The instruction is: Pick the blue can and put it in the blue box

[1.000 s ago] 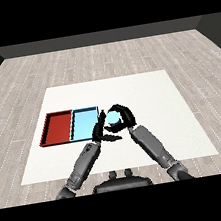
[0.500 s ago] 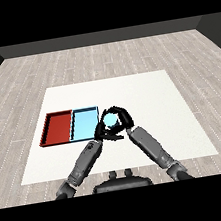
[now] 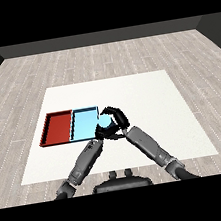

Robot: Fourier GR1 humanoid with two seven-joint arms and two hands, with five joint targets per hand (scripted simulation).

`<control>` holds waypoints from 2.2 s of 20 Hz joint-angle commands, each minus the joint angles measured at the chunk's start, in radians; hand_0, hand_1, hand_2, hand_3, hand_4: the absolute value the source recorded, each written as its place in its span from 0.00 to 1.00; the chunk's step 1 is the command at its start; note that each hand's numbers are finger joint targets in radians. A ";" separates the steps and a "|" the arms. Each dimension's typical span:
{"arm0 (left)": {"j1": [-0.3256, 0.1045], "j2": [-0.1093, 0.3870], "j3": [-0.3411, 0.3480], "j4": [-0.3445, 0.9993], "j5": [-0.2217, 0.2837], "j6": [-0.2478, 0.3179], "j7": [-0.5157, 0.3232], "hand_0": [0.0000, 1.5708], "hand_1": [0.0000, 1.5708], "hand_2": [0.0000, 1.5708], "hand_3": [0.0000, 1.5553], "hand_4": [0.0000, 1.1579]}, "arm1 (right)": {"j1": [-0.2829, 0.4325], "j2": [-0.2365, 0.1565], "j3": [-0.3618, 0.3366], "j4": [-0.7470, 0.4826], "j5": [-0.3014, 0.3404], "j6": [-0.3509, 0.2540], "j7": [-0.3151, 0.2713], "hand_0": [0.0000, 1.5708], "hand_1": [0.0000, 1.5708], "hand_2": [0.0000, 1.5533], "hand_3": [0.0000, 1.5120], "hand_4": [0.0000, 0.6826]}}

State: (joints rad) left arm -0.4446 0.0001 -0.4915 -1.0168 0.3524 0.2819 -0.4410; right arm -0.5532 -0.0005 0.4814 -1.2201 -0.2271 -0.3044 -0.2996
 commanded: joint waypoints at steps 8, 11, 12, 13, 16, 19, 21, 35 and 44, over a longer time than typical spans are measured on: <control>-0.067 0.032 -0.075 -0.005 -0.244 0.191 0.129 0.25 0.25 0.37 0.06 0.11 | -0.013 0.000 0.127 -0.009 -0.064 -0.046 -0.018 0.94 0.94 0.95 0.93 0.88; -0.105 0.043 -0.131 0.022 -0.349 0.250 0.164 0.00 0.00 0.10 0.00 0.27 | 0.018 0.000 0.121 -0.009 -0.033 -0.030 -0.031 0.93 0.93 0.94 0.92 0.87; -0.031 0.003 -0.031 0.034 -0.148 0.153 0.025 0.00 0.00 0.00 0.00 0.37 | -0.036 -0.001 0.189 -0.015 -0.058 -0.104 0.001 0.93 0.93 0.94 0.92 0.86; -0.030 0.012 0.019 -0.011 -0.184 0.209 0.046 0.00 0.00 0.04 0.00 0.61 | -0.013 -0.001 0.157 -0.004 -0.080 -0.085 -0.040 0.93 0.93 0.94 0.92 0.87; -0.023 0.002 -0.044 0.015 -0.143 0.269 0.016 0.65 0.65 0.66 0.58 0.60 | -0.045 -0.030 0.046 0.060 -0.095 0.056 -0.040 0.92 0.92 0.93 0.92 0.89; -0.086 0.002 -0.020 0.067 -0.099 0.219 0.012 0.49 0.49 0.52 0.44 0.58 | -0.030 -0.001 0.157 0.048 -0.121 -0.034 -0.076 0.91 0.91 0.93 0.92 0.89; -0.063 0.001 -0.072 -0.005 -0.091 0.261 0.047 0.41 0.41 0.48 0.33 0.58 | -0.035 -0.001 0.126 0.044 -0.121 -0.023 -0.058 0.91 0.91 0.94 0.92 0.87; -0.029 0.001 -0.002 0.061 -0.010 0.171 0.022 1.00 1.00 0.97 0.93 0.95 | 0.006 0.000 0.069 -0.023 -0.140 -0.005 0.009 0.00 0.00 0.00 0.00 0.00; 0.023 0.026 -0.006 0.005 -0.077 0.174 0.035 1.00 1.00 0.99 0.96 0.98 | 0.069 0.000 0.105 -0.110 -0.123 -0.042 0.018 0.00 0.00 0.00 0.00 0.00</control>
State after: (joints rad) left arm -0.4632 0.0108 -0.4914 -0.9369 0.3338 0.4419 -0.4429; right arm -0.5422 -0.0036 0.5431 -1.2634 -0.3608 -0.3048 -0.2901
